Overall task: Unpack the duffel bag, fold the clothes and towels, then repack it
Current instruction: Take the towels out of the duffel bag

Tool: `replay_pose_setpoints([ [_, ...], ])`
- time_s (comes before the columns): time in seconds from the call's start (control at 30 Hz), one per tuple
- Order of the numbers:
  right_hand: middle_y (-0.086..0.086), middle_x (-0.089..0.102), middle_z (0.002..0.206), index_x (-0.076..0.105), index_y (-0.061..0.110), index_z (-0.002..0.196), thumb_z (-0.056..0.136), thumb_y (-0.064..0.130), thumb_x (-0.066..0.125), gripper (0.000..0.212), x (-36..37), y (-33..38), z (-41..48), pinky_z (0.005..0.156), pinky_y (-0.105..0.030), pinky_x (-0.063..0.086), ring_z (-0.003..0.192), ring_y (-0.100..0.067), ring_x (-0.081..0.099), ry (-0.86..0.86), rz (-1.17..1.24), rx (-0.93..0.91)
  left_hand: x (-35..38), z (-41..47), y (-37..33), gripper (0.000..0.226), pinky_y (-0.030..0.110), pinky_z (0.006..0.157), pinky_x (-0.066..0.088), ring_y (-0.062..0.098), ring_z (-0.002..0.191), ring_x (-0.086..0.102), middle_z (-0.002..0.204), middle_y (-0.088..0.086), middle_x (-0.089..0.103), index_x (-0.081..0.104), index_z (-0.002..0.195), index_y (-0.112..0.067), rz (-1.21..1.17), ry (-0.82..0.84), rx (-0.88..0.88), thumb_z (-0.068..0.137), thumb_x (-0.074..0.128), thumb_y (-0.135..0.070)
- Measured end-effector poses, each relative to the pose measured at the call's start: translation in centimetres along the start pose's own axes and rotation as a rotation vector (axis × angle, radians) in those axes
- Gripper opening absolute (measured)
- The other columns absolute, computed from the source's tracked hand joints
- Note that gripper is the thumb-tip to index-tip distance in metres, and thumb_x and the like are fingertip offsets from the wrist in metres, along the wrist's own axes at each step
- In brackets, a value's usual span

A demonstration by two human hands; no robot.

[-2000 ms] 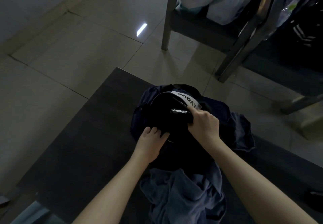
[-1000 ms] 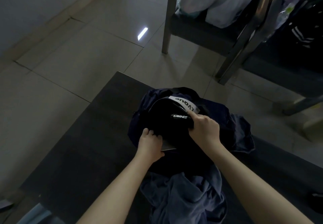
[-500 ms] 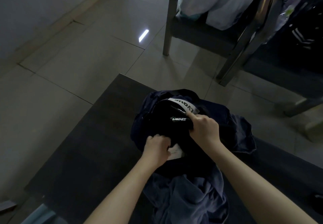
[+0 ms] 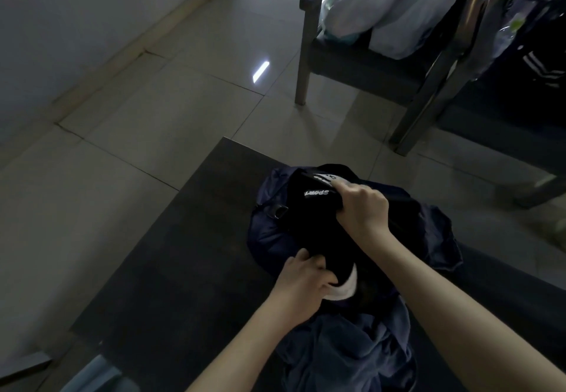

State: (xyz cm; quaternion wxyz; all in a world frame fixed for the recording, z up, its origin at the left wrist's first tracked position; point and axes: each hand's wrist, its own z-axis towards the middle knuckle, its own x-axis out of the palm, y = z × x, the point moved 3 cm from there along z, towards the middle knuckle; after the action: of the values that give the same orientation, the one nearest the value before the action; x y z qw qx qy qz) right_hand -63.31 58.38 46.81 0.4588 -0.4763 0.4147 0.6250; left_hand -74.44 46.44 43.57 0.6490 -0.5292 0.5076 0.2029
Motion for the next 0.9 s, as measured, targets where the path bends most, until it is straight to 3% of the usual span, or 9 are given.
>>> replay_pose_setpoints([
  [0.13,-0.004,0.072,0.087,0.068,0.024,0.11,0.071,0.014,0.069,0.04,-0.9,0.1,0.1,0.057,-0.028,0.032,0.074,-0.033,0.067,-0.022,0.183,0.033,0.5,-0.8,0.0,0.016,0.024,0.046,0.043,0.02,0.065,0.054,0.071,-0.007,0.053,0.074,0.077,-0.027,-0.001,-0.139,0.026,0.074,0.058,-0.025],
  [0.2,-0.004,0.073,0.096,0.069,0.023,0.113,0.073,0.015,0.07,0.041,-1.2,0.4,-0.8,0.057,-0.028,0.038,0.08,-0.032,0.068,0.003,0.288,-0.029,0.0,-0.3,0.5,0.017,0.027,0.049,0.048,0.023,0.066,0.054,0.072,-0.004,0.057,0.074,0.078,-0.023,-0.034,-0.186,-0.041,0.071,0.059,-0.019],
  [0.3,-0.004,0.072,0.106,0.066,0.024,0.119,0.075,0.015,0.071,0.045,-0.2,0.0,-2.7,0.068,-0.033,0.05,0.095,-0.031,0.067,0.208,0.407,-0.106,-0.9,-0.1,1.8,0.021,0.033,0.066,0.055,0.032,0.082,0.059,0.084,0.005,0.067,0.074,0.083,-0.016,-0.16,-0.245,-0.198,0.07,0.059,-0.014],
  [0.4,-0.001,0.067,0.119,0.061,0.028,0.126,0.08,0.014,0.067,0.049,1.4,-1.0,-4.3,0.084,-0.037,0.051,0.11,-0.025,0.062,0.447,0.41,-0.093,-0.8,-0.8,2.4,0.02,0.037,0.081,0.053,0.03,0.099,0.056,0.101,0.008,0.068,0.072,0.094,-0.01,-0.194,-0.181,-0.242,0.077,0.062,-0.01],
  [0.53,0.002,0.066,0.122,0.061,0.03,0.126,0.082,0.015,0.065,0.047,2.1,-1.2,-5.0,0.09,-0.038,0.049,0.114,-0.022,0.059,0.528,0.422,-0.088,-0.4,-1.4,2.8,0.019,0.035,0.076,0.051,0.024,0.098,0.056,0.1,0.005,0.064,0.068,0.098,-0.01,-0.095,-0.126,-0.277,0.088,0.052,-0.016],
  [0.63,0.003,0.065,0.122,0.061,0.029,0.126,0.082,0.014,0.065,0.047,2.1,-1.1,-5.1,0.092,-0.037,0.049,0.116,-0.02,0.058,0.525,0.432,-0.093,-1.2,-1.0,4.5,0.014,0.037,0.072,0.049,0.026,0.089,0.06,0.096,0.007,0.063,0.063,0.095,-0.008,-0.113,-0.237,-0.433,0.087,0.053,-0.011],
  [0.7,0.003,0.065,0.123,0.061,0.028,0.126,0.082,0.013,0.065,0.047,2.2,-1.3,-5.2,0.092,-0.035,0.048,0.116,-0.019,0.058,0.525,0.436,-0.096,-1.8,-0.3,6.4,0.017,0.037,0.074,0.048,0.025,0.091,0.059,0.105,0.008,0.059,0.06,0.105,-0.009,-0.153,-0.318,-0.581,0.09,0.052,-0.011],
  [0.77,0.004,0.065,0.122,0.062,0.027,0.125,0.082,0.013,0.066,0.046,2.4,-1.4,-5.6,0.091,-0.031,0.047,0.116,-0.019,0.058,0.512,0.436,-0.116,-2.2,0.9,8.4,0.029,0.036,0.079,0.048,0.025,0.1,0.057,0.118,0.007,0.054,0.053,0.122,-0.012,-0.167,-0.299,-0.679,0.093,0.053,-0.018],
  [0.9,0.001,0.07,0.11,0.066,0.025,0.118,0.078,0.01,0.068,0.043,3.0,-1.3,-6.5,0.087,-0.035,0.049,0.106,-0.024,0.062,0.456,0.473,-0.161,-2.4,5.1,10.9,0.055,0.037,0.087,0.043,0.025,0.116,0.046,0.13,0.007,0.043,0.035,0.144,-0.022,0.036,-0.116,-0.606,0.093,0.055,-0.03],
])
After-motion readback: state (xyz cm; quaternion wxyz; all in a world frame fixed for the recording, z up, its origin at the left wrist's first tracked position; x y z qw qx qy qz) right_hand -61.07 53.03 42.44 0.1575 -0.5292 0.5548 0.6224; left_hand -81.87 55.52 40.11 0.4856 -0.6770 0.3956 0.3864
